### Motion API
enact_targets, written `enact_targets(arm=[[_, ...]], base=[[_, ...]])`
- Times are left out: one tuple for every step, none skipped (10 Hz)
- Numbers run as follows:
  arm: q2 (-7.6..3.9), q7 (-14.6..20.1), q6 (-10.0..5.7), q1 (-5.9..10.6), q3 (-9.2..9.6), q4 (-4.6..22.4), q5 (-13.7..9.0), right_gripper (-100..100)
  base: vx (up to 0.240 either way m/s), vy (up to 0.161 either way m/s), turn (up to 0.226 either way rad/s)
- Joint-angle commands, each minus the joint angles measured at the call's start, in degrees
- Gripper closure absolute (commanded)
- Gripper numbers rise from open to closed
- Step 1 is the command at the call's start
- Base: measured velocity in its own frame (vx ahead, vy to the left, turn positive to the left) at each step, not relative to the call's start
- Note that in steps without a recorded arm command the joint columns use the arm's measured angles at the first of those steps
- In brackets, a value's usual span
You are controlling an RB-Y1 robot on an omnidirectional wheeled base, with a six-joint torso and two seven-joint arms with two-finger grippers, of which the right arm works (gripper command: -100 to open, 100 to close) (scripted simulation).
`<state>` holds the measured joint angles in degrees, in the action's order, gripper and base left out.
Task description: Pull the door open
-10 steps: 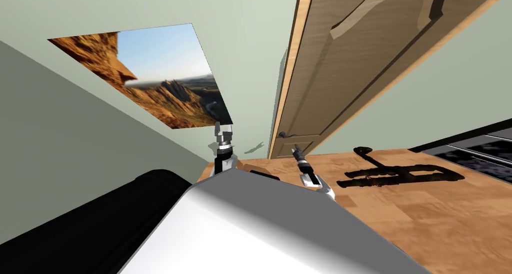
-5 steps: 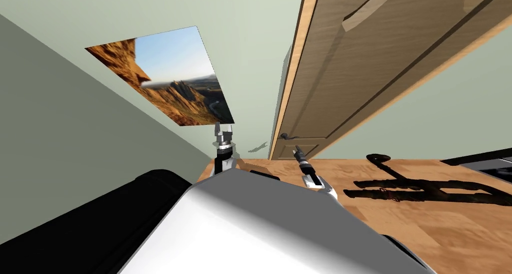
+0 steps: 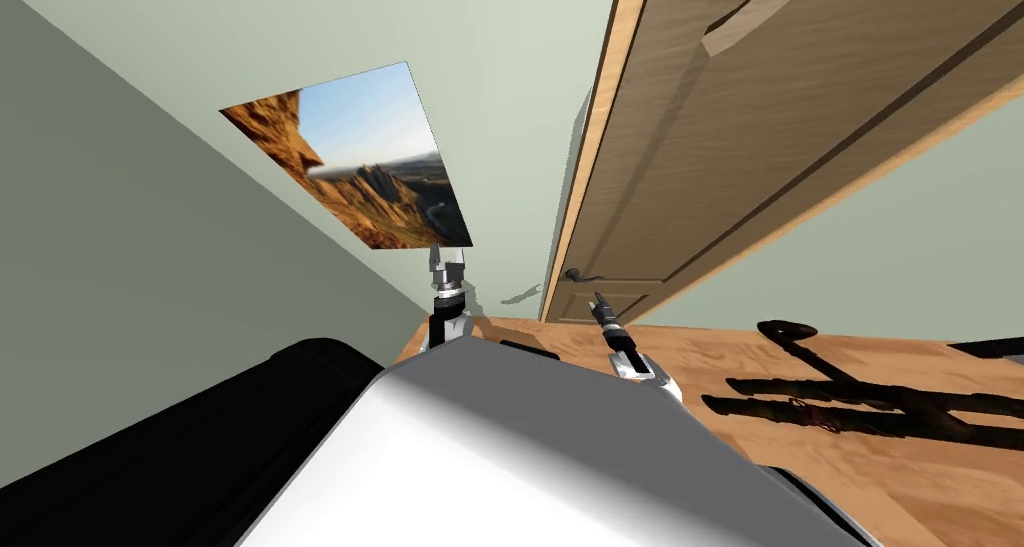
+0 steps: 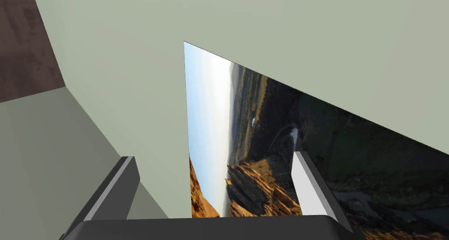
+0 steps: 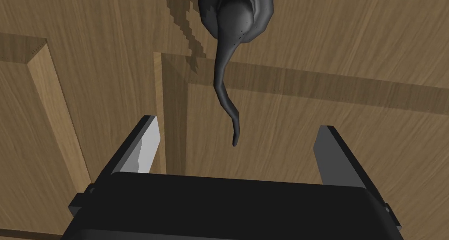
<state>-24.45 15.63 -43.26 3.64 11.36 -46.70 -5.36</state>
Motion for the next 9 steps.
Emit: enact_targets(arm=[[-0.76,0.5,-0.92,-0.56,-0.94,0.7,-0.5,-100],[-1.46,0.9,-1.94,-0.98,-1.85,1.9,-1.0,-100],[-1.83,1.2,-2.48,-1.19,-2.33,2.5,-1.2,-100],[-2.21,1.4,-3.02,-1.41,-2.82,3.2,-1.5,-100],[-2.21,1.4,-3.02,-1.41,-2.82,3.2,-1.5,-100],[-2.93,1.9,-4.08,-1.84,-3.76,4.4,-2.0,-100],[-3.58,2.3,-5.01,-2.22,-4.6,5.5,-2.4,-100],[-4.07,2.6,-5.73,-2.51,-5.24,6.3,-2.8,-100],[-4.36,2.7,-6.14,-2.68,-5.61,6.8,-3.0,-100]], base=[[0.181,0.108,0.213],[0.205,0.076,0.204],[0.173,0.062,0.203],[0.128,0.05,0.135],[0.069,0.024,0.027],[0.082,0.036,0.178],[0.136,0.027,0.282],[0.159,-0.003,0.182],[0.166,-0.005,0.095]])
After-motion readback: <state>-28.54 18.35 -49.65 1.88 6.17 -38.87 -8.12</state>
